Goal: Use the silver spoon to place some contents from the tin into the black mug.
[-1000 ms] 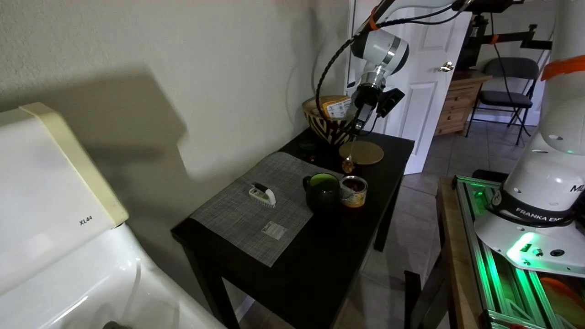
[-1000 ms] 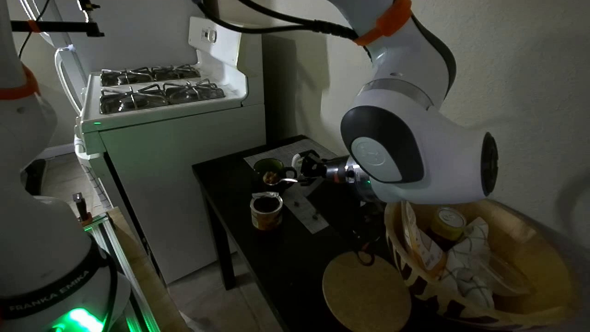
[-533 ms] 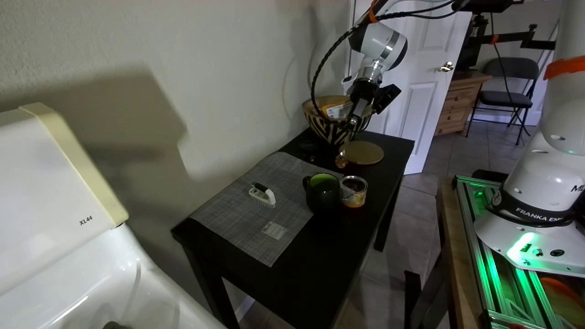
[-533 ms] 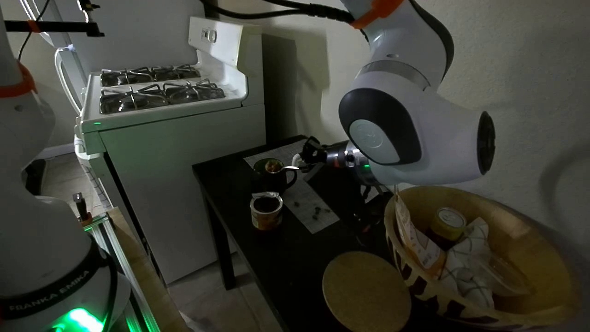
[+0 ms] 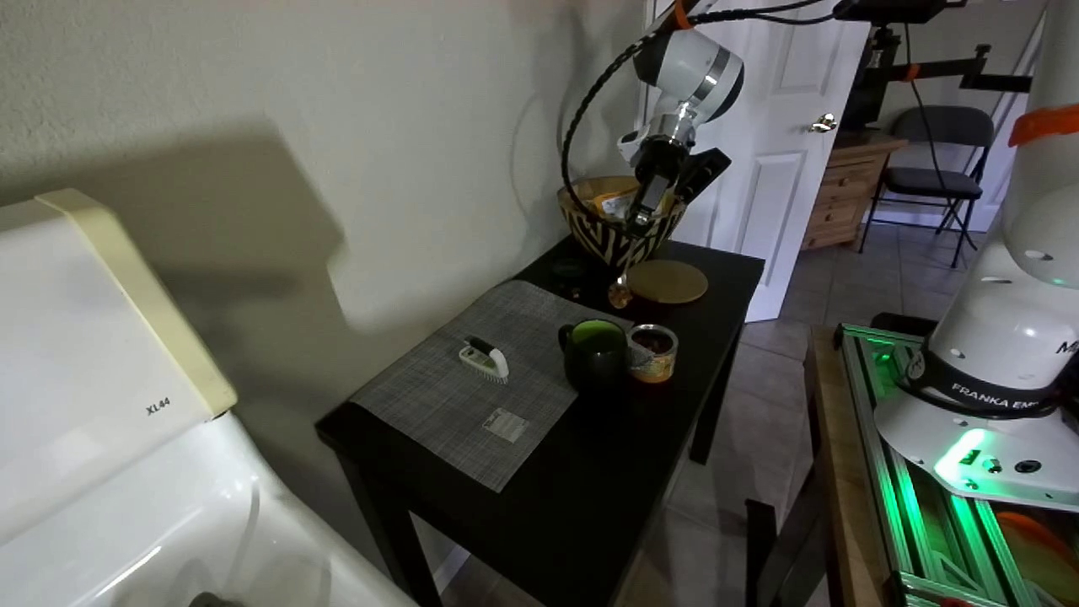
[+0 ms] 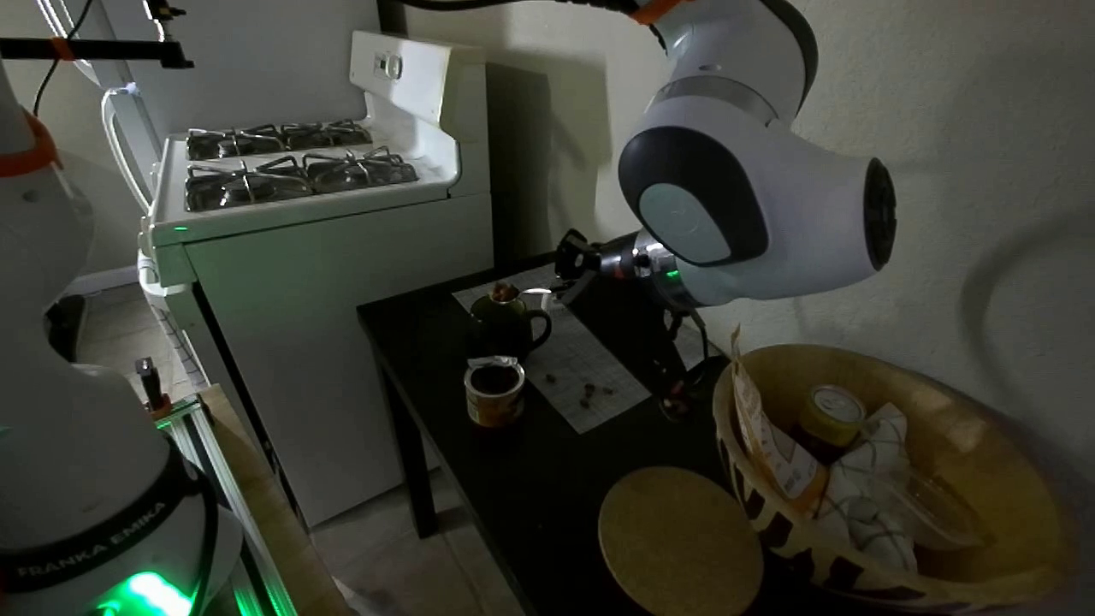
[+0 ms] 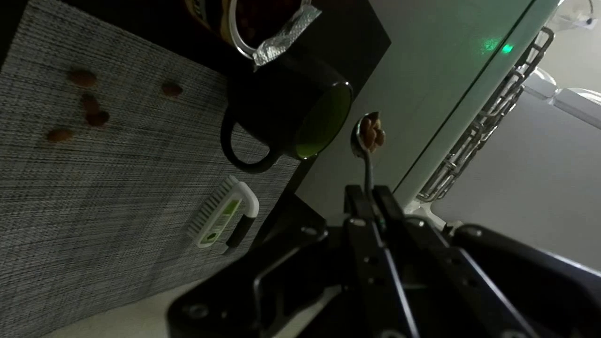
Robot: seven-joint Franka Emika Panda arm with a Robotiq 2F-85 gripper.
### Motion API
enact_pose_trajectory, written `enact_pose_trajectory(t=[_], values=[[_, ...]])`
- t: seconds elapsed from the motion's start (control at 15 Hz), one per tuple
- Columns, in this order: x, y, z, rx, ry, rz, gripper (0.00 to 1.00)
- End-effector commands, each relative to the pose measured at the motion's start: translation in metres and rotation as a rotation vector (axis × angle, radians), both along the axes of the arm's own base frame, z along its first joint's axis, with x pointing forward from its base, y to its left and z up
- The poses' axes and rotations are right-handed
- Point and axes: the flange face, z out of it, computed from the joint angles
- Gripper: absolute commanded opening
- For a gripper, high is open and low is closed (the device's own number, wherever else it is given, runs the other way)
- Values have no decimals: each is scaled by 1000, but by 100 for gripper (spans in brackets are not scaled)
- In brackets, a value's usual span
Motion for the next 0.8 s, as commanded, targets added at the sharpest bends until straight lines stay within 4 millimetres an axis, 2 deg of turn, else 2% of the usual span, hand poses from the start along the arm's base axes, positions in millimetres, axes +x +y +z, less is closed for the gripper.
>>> enact_pose_trajectory(t=[0.0, 0.73], values=[[3, 12, 6, -41, -2, -20, 2], [24, 38, 10, -188, 17, -10, 2]])
